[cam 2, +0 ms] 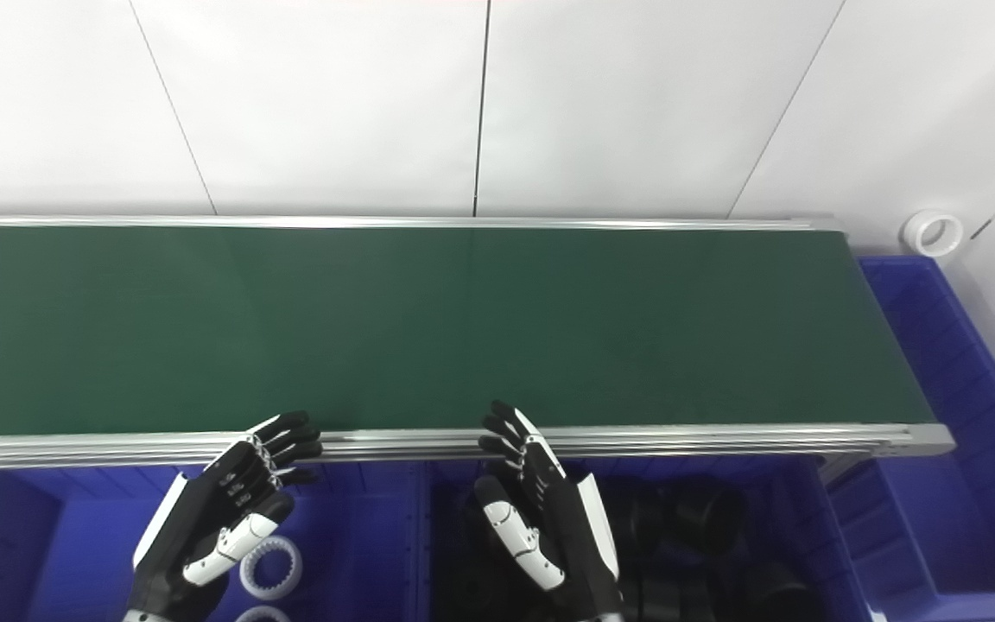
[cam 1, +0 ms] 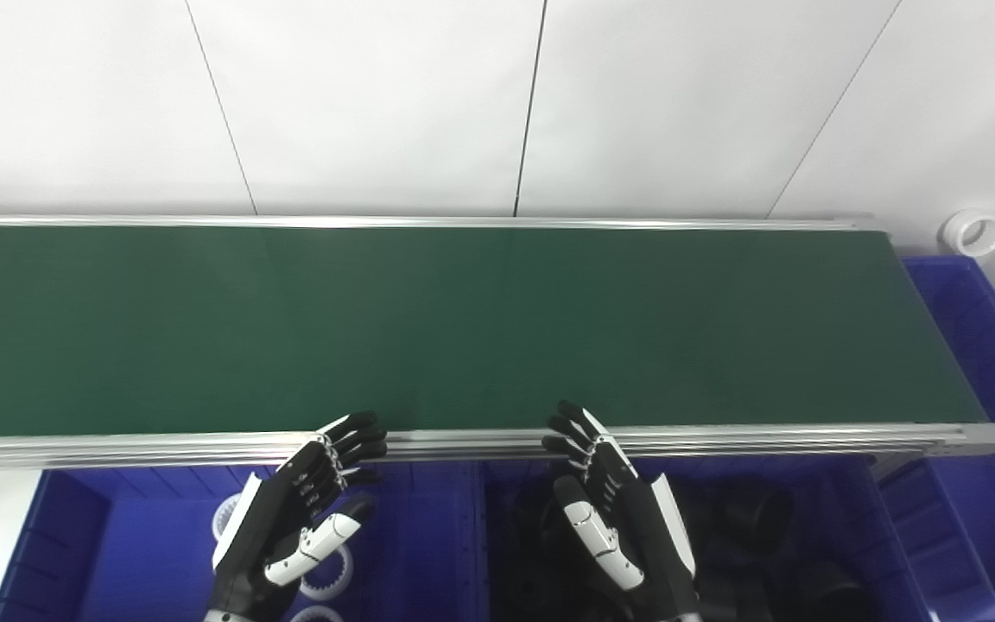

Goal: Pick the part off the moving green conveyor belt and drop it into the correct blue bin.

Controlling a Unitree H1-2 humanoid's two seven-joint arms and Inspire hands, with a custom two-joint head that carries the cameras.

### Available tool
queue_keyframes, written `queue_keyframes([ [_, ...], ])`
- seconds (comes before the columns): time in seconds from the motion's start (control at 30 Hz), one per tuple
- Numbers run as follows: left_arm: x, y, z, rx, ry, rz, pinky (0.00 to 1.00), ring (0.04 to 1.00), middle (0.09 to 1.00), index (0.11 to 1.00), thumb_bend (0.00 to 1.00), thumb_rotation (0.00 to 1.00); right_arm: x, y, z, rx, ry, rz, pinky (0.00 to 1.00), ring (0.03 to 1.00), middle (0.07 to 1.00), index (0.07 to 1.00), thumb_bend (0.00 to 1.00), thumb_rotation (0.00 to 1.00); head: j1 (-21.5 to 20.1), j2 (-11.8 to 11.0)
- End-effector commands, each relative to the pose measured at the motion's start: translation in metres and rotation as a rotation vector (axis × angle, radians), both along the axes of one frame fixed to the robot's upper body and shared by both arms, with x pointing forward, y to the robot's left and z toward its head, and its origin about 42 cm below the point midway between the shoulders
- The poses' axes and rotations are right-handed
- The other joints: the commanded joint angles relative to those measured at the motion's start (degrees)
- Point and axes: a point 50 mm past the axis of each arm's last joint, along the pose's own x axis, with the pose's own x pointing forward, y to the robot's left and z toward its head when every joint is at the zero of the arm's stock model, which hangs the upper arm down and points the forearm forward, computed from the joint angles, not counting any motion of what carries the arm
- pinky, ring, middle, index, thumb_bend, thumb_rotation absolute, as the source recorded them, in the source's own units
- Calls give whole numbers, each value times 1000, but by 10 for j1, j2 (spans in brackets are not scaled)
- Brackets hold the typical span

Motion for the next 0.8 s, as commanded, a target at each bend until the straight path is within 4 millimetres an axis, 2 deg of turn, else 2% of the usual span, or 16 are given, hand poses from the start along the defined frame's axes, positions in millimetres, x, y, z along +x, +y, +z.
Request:
queue_keyframes([
  [0.0, 2, -2, 7, -13, -55, -6, 688, 778, 796, 810, 769, 487, 0, 2, 7, 14, -33, 1, 727, 815, 861, 905, 497, 745, 1, 1],
  [0.3, 2, -3, 7, -15, -55, -9, 690, 782, 799, 811, 733, 467, 1, 2, 6, 18, -32, 0, 725, 815, 858, 902, 494, 735, 5, -2],
  [0.77, 3, -4, 5, -17, -55, -8, 684, 776, 796, 810, 735, 456, 1, 1, 6, 14, -31, 3, 728, 816, 861, 905, 484, 741, 8, -4],
])
